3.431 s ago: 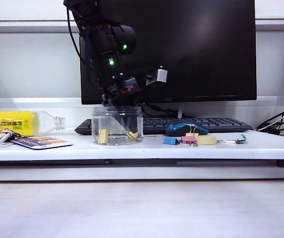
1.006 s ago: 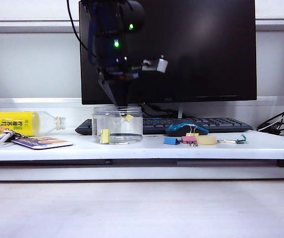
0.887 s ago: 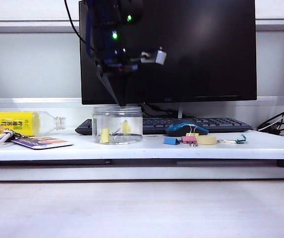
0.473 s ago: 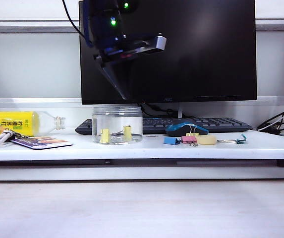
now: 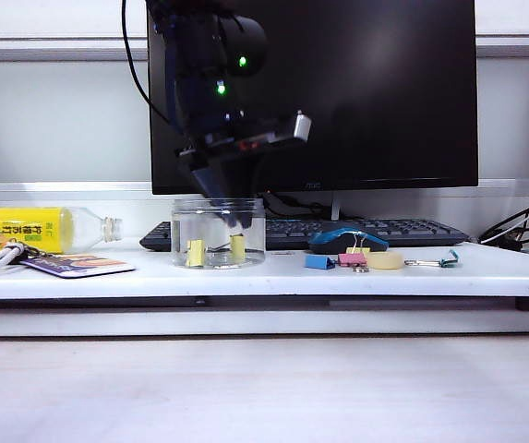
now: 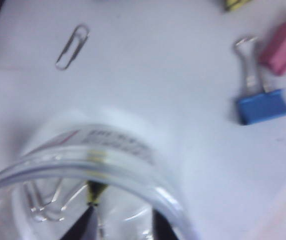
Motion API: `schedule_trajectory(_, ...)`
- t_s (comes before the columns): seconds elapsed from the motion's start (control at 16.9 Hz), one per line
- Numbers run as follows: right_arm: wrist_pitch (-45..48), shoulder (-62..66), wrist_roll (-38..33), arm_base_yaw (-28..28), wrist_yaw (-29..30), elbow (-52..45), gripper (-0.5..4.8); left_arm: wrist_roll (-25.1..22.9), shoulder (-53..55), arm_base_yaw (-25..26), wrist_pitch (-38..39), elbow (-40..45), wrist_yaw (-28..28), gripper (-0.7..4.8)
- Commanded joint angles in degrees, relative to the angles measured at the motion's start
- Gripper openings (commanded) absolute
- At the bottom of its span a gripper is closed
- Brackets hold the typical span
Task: Take the clips out of the round transparent plastic box and place them on the table.
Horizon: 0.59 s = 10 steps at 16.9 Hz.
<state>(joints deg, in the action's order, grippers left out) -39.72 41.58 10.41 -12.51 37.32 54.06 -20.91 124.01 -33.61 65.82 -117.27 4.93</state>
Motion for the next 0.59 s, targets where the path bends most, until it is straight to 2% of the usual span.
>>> schedule_trajectory(0.06,1.0,-0.3,0.1,0.0,0.4,0.2,1.26,-0.2,0.3,0.0,0.1,-0.3,-3.1,1.53)
schedule_trajectory(0.18,1.0,-0.3,0.1,0.0,0.4,0.2,1.26,-0.6,0.4,0.0,0.0,-0.3,-4.8,1.67)
schedule_trajectory(0.24,1.1,-0.3,0.1,0.0,0.4,0.2,1.26,-1.2,0.6,0.0,0.0,-0.3,-5.1,2.14)
schedule_trajectory(0.59,1.0,-0.3,0.1,0.0,0.3,0.2,1.26,-1.2,2.9,0.2,0.5,-0.2,-5.1,2.16)
